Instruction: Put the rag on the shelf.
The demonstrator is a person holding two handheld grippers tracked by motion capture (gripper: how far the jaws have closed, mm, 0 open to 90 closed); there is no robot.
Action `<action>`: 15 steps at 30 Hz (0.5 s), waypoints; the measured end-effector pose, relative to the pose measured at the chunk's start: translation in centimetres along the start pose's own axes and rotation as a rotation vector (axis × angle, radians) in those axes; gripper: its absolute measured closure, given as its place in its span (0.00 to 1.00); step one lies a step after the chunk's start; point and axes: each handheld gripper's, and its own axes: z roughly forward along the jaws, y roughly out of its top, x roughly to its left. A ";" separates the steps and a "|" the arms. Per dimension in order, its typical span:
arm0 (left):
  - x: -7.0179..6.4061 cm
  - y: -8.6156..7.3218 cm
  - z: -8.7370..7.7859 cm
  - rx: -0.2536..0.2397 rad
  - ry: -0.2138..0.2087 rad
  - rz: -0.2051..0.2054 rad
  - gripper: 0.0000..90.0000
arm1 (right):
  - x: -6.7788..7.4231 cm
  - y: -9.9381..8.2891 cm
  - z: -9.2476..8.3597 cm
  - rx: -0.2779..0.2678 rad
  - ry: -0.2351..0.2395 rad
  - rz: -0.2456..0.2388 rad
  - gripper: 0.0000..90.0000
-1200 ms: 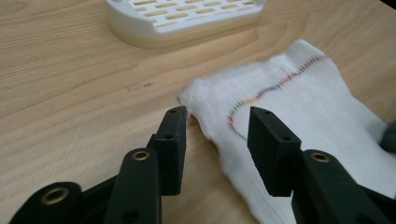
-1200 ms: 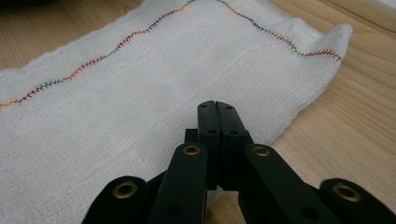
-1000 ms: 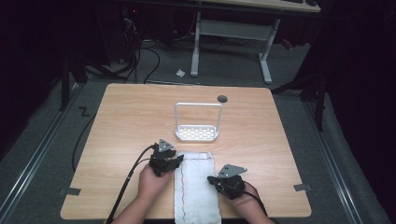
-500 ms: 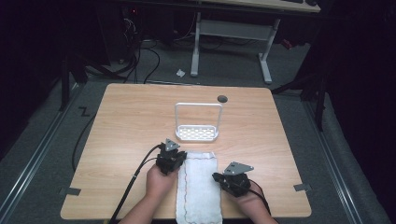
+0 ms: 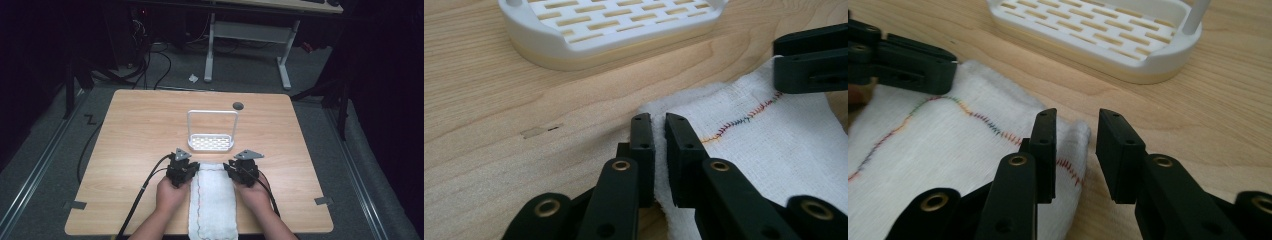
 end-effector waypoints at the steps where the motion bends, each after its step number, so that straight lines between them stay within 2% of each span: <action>1: 0.0 0.0 0.0 0.000 0.000 0.001 0.92 | -0.1 0.0 0.3 0.003 0.005 0.014 0.77; 4: 0.0 0.0 0.0 0.000 -0.001 -0.002 0.92 | 0.0 -0.5 0.5 0.014 0.001 -0.001 0.75; 8: 0.0 0.0 0.0 -0.001 0.001 -0.003 0.91 | 0.1 -0.8 0.3 0.012 0.011 0.012 0.76; 11: 0.0 0.0 0.0 -0.002 0.003 -0.001 0.91 | 0.0 -0.9 0.3 0.010 0.029 0.022 0.80; 14: 0.0 0.0 0.0 -0.002 0.002 -0.004 0.91 | 0.1 -1.0 0.3 0.007 0.052 0.018 0.90; 15: 0.0 0.0 0.0 -0.002 0.002 -0.004 0.91 | 0.1 -1.0 0.3 0.007 0.052 0.018 0.90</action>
